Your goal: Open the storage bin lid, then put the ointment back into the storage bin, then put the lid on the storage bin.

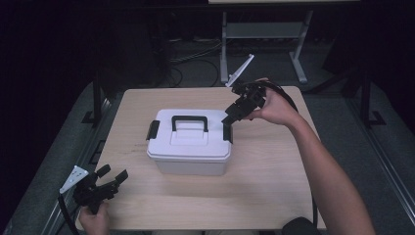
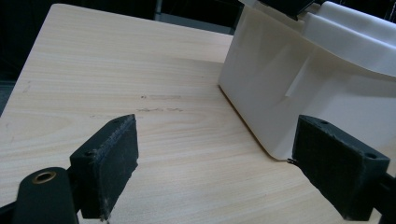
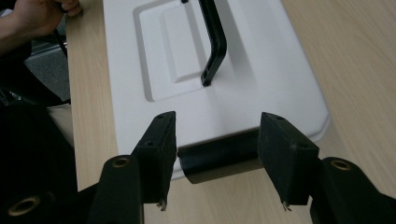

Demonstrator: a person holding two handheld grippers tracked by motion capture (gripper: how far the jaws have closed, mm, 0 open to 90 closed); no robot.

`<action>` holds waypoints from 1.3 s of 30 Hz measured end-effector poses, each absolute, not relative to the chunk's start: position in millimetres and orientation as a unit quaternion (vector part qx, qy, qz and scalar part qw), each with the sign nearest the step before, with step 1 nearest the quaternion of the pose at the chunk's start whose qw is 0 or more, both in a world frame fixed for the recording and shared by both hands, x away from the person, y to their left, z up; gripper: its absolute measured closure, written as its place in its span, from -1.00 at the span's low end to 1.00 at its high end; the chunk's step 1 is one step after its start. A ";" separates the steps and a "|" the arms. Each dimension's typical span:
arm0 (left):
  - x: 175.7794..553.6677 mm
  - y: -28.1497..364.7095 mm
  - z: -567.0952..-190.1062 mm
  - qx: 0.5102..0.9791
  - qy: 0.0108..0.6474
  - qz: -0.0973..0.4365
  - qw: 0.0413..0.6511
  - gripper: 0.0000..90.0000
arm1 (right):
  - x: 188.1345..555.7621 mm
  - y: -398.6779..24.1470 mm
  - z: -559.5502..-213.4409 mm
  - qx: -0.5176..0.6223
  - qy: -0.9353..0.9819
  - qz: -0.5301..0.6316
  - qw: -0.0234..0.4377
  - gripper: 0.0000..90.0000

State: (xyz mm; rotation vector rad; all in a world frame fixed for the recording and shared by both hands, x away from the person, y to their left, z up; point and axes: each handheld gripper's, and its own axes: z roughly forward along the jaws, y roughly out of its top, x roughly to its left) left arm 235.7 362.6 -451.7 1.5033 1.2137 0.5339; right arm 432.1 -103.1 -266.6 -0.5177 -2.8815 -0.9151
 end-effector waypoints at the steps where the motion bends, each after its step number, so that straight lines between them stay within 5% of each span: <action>1: 235.6 362.3 -451.7 0.632 0.510 0.225 0.538 -0.70 | 431.9 -104.4 -267.3 -0.169 -0.939 -0.298 0.037 0.03; 39: 237.3 360.4 -451.9 0.637 0.507 0.223 0.536 -0.70 | 420.3 -154.1 -293.9 -0.215 -0.928 -0.301 0.045 0.01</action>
